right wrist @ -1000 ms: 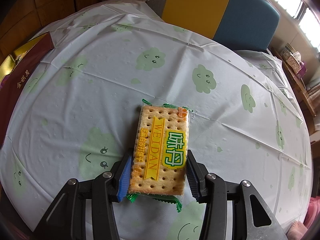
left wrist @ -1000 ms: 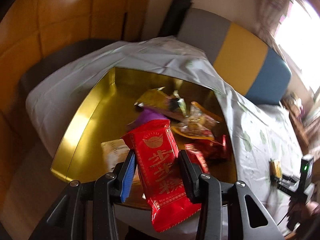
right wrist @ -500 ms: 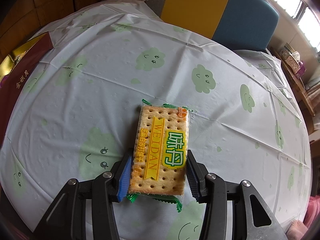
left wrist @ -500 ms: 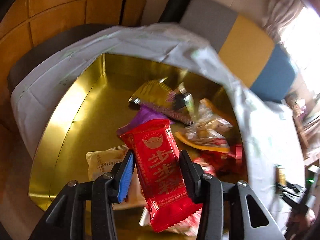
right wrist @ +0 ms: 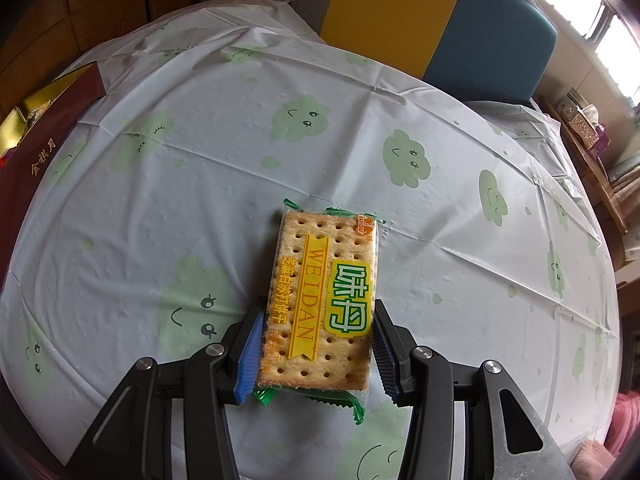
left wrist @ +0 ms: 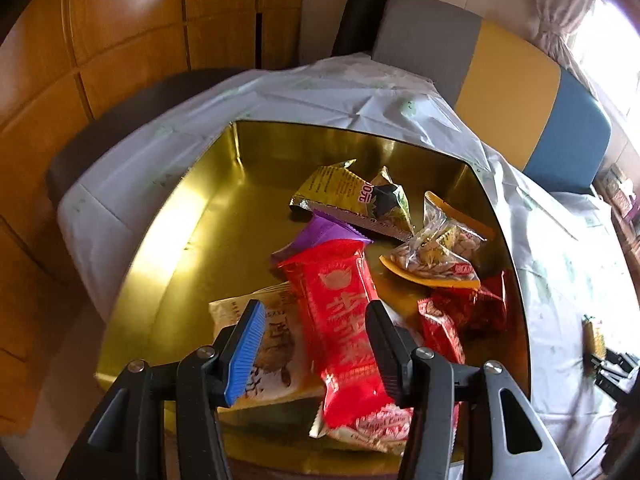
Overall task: Organize snacks
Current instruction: 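Carry the red pack into the tin and open left while right holds the cracker pack, then carry the cracker pack into the tin and open the right gripper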
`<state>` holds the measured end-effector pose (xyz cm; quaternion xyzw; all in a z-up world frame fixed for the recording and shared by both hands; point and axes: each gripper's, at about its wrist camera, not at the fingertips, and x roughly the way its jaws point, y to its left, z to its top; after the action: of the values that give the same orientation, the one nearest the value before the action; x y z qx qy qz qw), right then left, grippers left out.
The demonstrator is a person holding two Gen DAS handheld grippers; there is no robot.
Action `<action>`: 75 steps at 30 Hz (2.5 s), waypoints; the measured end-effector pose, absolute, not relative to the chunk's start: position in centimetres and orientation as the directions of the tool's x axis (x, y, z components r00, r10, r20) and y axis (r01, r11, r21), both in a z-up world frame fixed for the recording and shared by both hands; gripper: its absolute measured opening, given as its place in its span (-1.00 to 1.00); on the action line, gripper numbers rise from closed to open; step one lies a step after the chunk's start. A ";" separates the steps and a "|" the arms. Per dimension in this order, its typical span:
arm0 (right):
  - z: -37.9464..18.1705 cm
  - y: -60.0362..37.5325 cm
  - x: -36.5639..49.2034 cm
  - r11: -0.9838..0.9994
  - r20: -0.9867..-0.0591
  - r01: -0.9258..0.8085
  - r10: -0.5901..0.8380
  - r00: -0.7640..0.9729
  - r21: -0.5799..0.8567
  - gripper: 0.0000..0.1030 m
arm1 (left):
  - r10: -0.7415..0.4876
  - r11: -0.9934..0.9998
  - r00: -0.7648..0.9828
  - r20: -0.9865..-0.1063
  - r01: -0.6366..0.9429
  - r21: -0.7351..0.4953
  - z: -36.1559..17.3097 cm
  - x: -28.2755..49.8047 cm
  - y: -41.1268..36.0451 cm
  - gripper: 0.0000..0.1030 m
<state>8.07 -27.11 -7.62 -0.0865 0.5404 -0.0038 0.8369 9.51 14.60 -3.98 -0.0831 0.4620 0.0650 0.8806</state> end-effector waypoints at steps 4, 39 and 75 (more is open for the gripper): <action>-7.6 -26.9 7.9 0.982 -0.900 -0.095 -0.110 0.422 -0.164 -0.06 | 0.061 0.978 0.583 -0.811 -0.195 -0.067 -3.2 8.2 14.3 0.03; -7.7 -28.0 8.2 0.994 -0.917 -0.035 -0.080 0.390 -0.102 -0.06 | 0.064 0.982 0.657 -0.751 -0.177 -0.070 -0.6 4.1 14.6 0.03; 3.0 -3.6 7.0 0.853 -0.795 -0.504 0.399 0.458 0.138 -0.06 | 0.115 0.963 0.666 -0.737 -0.256 -0.081 -1.0 2.6 18.5 0.03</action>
<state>6.99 -3.56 2.99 -0.0587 0.4482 0.2651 0.8517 2.57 18.45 -1.05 -0.0890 0.3957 0.1023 0.9083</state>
